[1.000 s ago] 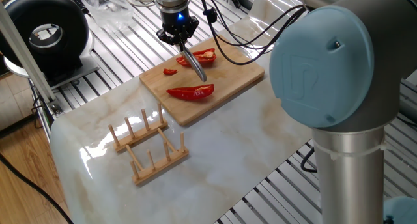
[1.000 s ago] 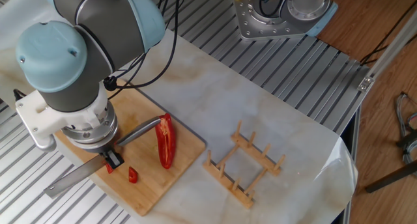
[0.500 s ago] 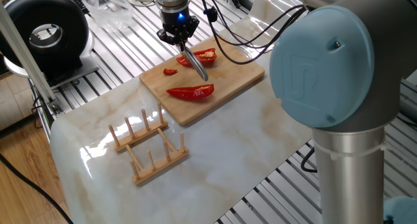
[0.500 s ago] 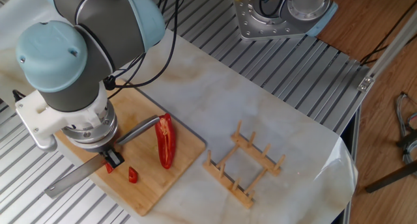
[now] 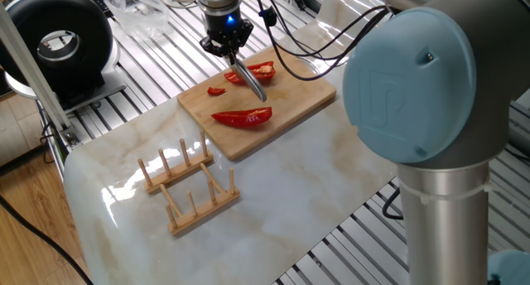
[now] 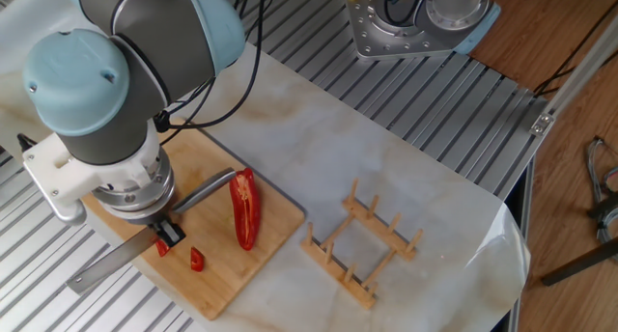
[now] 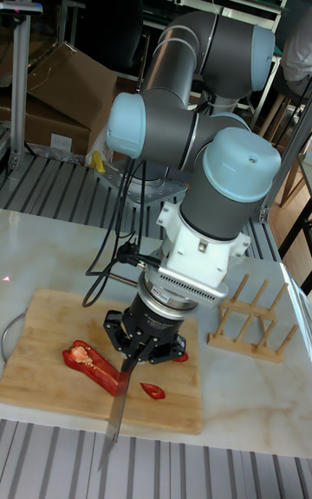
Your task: Chop the chili peppers
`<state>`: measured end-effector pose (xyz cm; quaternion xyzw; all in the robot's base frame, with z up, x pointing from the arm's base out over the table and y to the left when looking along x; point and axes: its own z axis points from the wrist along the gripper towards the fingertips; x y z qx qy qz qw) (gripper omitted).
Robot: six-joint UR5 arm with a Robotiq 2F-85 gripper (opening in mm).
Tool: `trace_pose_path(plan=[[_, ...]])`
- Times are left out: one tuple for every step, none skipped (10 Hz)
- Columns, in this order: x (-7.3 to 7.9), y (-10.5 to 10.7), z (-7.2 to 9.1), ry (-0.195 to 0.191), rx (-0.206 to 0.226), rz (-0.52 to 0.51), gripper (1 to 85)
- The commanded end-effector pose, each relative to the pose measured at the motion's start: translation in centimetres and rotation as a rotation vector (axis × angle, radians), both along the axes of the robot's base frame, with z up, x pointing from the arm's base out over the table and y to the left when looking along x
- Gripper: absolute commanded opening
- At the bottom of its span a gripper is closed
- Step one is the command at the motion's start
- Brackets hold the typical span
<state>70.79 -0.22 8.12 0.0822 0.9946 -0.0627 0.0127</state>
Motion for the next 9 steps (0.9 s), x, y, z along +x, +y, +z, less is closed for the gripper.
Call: trace_pose_path(plan=[[0.01,-0.17,0.18,0.003,-0.003,0.033,1.3],[0.00,-0.18,0.18,0.006,-0.003,0.051,1.3],[0.02,-0.05,0.12,0.007,0.001,0.065,1.3],[0.00,0.09,0.09,0.010,0.007,0.086,1.3],[0.00,0.10,0.09,0.012,0.010,0.112,1.3],[-0.10,0.28,0.04,0.017,0.019,0.130,1.3],[-0.34,0.45,0.02,0.027,0.030,0.155,1.3],[-0.55,0.62,0.07,0.033,0.041,0.182,1.3],[-0.80,0.56,0.12,0.040,0.044,0.200,1.3]])
